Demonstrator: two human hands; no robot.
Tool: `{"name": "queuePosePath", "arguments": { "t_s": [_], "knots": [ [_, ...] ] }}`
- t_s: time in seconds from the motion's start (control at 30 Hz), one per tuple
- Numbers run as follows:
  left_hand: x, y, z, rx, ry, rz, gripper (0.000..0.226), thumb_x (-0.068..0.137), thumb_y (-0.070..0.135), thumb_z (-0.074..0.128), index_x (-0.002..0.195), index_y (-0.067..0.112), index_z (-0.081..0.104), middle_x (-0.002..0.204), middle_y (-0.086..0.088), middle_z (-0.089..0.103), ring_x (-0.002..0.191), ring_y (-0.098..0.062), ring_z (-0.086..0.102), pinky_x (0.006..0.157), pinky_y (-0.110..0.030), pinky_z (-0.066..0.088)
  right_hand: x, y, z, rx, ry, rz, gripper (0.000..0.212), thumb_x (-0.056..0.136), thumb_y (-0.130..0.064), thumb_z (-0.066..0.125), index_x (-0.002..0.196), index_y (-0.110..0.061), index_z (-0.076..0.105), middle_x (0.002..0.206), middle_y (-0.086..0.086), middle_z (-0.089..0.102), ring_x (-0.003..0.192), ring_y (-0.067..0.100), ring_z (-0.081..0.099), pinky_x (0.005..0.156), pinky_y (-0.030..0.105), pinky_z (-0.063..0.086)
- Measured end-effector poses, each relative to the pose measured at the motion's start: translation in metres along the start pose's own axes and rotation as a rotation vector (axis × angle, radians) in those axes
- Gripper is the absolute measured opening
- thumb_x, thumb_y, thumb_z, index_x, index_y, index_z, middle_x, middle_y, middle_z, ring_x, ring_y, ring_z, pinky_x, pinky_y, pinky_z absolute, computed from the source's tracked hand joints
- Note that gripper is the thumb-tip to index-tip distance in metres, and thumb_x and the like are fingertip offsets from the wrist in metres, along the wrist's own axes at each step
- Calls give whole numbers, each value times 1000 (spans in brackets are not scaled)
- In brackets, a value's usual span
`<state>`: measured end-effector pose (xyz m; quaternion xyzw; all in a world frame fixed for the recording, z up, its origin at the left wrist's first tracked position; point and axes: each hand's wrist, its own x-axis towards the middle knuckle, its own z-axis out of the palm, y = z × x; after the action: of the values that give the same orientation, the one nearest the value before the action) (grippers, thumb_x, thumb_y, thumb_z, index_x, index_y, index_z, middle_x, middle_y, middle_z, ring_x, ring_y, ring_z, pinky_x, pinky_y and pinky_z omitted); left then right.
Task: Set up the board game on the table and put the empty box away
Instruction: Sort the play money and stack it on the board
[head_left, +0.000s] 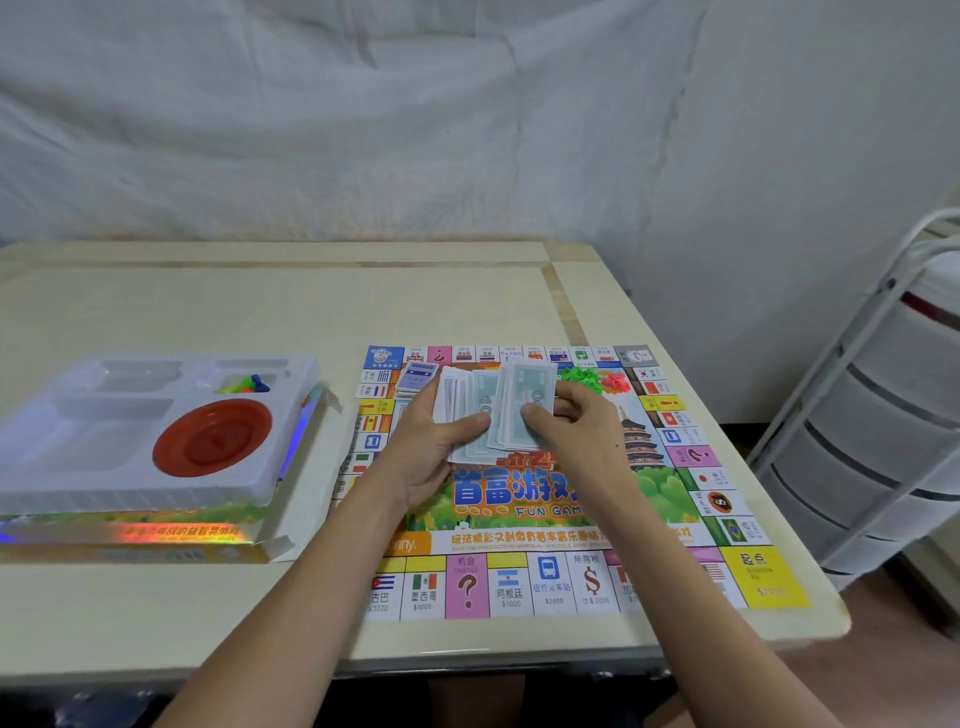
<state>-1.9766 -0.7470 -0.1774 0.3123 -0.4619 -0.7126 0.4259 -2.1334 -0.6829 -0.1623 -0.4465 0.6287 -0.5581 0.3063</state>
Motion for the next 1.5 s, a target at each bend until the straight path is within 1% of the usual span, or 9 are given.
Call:
{"name": "queuePosePath", "arguments": {
  "t_s": [0.13,0.27,0.37,0.5,0.67,0.87,1.0,1.1,1.5],
  "knots": [
    [1,-2,5,44,36,30,47,81,-6,70,122,13,57,113,-12,72,103,-30,70,72,-37,60,-4,0,5,-19,-51,4,21,88,-15,68,108,-21,70,93,-4,74,83,11,72,76,39,61],
    [0,-2,-2,-17,-63,-22,49,88,-16,53,127,14,54,116,-15,70,105,-31,68,76,-38,60,-2,3,5,-5,-5,22,17,86,-15,69,100,-25,71,88,-2,74,83,21,72,76,49,59],
    [0,-4,-5,9,-51,-1,51,86,-15,59,129,13,53,118,-16,69,108,-33,67,82,-42,60,-1,1,3,36,1,42,17,88,-12,67,103,-18,71,89,-2,75,82,15,73,77,45,60],
    [2,-6,-2,-6,46,13,55,80,-11,68,129,9,54,119,-16,69,108,-34,67,82,-44,60,-4,-3,3,74,-21,17,16,89,-11,65,96,-26,67,91,-2,74,82,13,72,76,40,61],
    [2,-7,-1,-38,58,8,49,83,-11,65,127,8,54,119,-18,69,107,-35,68,79,-44,61,-2,-3,0,84,16,10,16,92,-13,63,93,-29,66,88,-3,75,81,15,74,73,44,62],
    [1,-4,0,-44,39,-34,47,86,-6,66,127,13,55,117,-14,70,105,-31,69,79,-43,60,-4,-4,-5,58,-129,30,25,95,-9,58,101,-33,62,94,-5,75,82,10,74,73,34,62],
    [1,-7,2,-22,81,-3,49,83,-11,66,126,11,57,115,-14,71,104,-31,69,80,-43,60,-3,-1,-1,-15,-86,2,24,92,-12,60,111,-24,68,94,-5,74,82,10,72,78,40,61],
    [3,-8,-1,-56,95,-2,48,86,-11,62,128,10,55,119,-17,69,108,-34,67,83,-47,58,-2,0,-1,45,-35,49,22,93,-10,60,97,-31,67,90,0,74,85,19,73,77,46,61],
    [1,-5,2,-22,165,19,48,81,-11,68,121,14,58,112,-12,72,101,-36,70,59,-37,59,-5,-7,-1,82,-58,67,23,93,-10,59,90,-32,68,81,-4,73,84,22,72,77,48,60]
  ]
}}
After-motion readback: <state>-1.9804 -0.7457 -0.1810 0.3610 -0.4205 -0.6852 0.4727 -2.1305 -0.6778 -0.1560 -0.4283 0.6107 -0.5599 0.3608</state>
